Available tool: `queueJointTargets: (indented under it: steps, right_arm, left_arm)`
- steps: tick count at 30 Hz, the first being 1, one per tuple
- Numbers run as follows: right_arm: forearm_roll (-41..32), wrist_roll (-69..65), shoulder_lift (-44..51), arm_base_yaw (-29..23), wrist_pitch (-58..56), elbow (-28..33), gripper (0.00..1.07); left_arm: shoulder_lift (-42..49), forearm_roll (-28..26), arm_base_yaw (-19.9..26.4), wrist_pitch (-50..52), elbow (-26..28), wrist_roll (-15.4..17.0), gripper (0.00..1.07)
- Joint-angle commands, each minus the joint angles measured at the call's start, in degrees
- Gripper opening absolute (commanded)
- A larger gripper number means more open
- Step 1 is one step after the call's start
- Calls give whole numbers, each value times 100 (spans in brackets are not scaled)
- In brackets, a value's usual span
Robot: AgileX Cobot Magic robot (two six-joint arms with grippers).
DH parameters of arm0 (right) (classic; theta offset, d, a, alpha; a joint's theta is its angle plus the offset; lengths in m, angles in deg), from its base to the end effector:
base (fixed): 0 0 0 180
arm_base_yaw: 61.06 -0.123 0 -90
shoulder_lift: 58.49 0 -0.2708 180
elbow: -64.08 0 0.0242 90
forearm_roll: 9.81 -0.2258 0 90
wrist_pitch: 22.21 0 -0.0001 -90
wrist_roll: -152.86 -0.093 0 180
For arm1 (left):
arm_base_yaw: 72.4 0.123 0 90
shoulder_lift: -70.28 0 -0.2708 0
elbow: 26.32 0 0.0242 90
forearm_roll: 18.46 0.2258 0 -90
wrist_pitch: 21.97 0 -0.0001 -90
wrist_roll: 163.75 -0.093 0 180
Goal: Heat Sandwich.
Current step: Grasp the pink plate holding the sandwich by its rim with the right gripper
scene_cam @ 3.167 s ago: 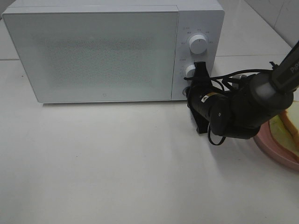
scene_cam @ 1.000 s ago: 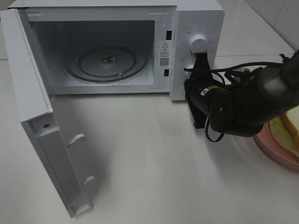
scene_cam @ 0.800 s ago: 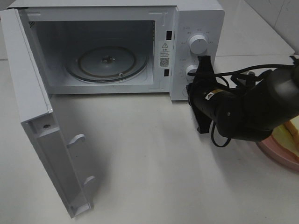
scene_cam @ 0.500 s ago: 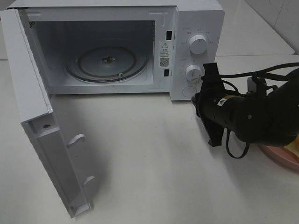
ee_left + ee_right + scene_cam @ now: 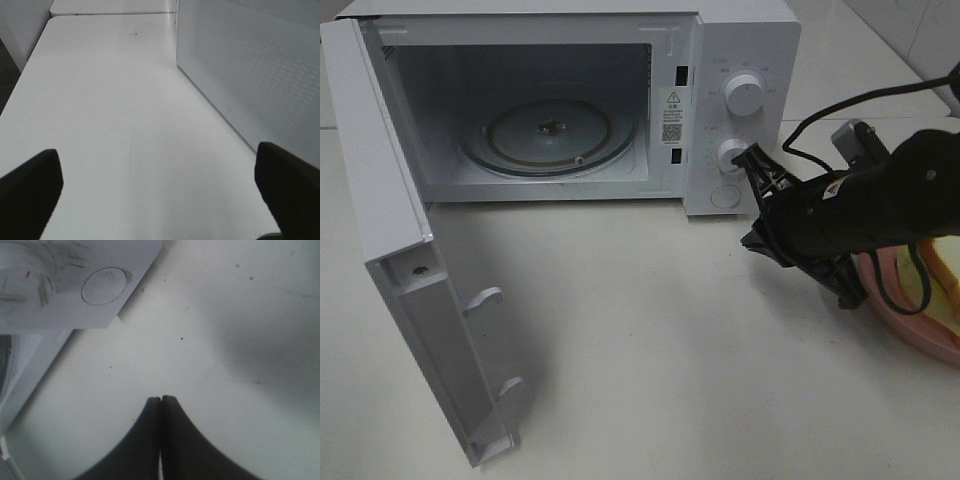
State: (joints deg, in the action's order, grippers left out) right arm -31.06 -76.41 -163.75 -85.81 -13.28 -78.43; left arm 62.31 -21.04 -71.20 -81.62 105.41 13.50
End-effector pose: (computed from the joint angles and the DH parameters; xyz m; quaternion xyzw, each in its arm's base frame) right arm 0.2687 0.1181 0.1541 0.3667 0.8455 0.2680 0.2806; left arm -0.0103 -0.0038 0.2655 0.0121 0.8472 -0.0042 0.5311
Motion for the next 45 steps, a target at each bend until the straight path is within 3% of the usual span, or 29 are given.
queueJointTargets:
  steps: [1, 6, 11, 21, 26, 29, 30, 31, 32, 34, 35, 37, 45]
  right_arm:
    - [934, 665, 103, 269, -1192, -418, 3]
    - [1616, 1536, 97, 304, -2464, -991, 4]
    - [1822, 2756, 97, 304, -3547, -1432, 4]
    - [2080, 4206, 97, 304, -4286, -1581, 8]
    - [2080, 4377, 115, 367, -4784, -1684, 22]
    - [2235, 4618, 286, 407, -5013, -1702, 51]
    - [2235, 4618, 286, 407, -5013, -1702, 51]
    - [2320, 4658, 344, 407, -5036, -1702, 59]
    - [2498, 4693, 447, 413, -5025, -1702, 75]
    - [2555, 4761, 544, 493, -5025, -1702, 91]
    - [2555, 4761, 544, 493, -5025, -1702, 91]
    - [2613, 4870, 561, 636, -5145, -1702, 104]
    - [2653, 4841, 561, 945, -5392, -1702, 102]
  left_arm:
    - [143, -29, 11, 17, -11, 34, 101]
    - [143, -29, 11, 17, -11, 34, 101]
    - [143, -29, 11, 17, -11, 34, 101]
    - [143, -29, 11, 17, -11, 34, 101]
    - [143, -29, 11, 17, -11, 34, 101]
    - [143, -29, 11, 17, -11, 34, 101]
    - [143, -29, 11, 17, -11, 34, 101]
    - [143, -29, 11, 17, -11, 34, 101]
    - [143, -29, 11, 17, -11, 34, 101]
    - [143, -29, 11, 17, -11, 34, 101]
    - [143, -29, 11, 17, -11, 34, 101]
    - [143, -29, 11, 17, -11, 34, 101]
    - [143, -29, 11, 17, -11, 34, 101]
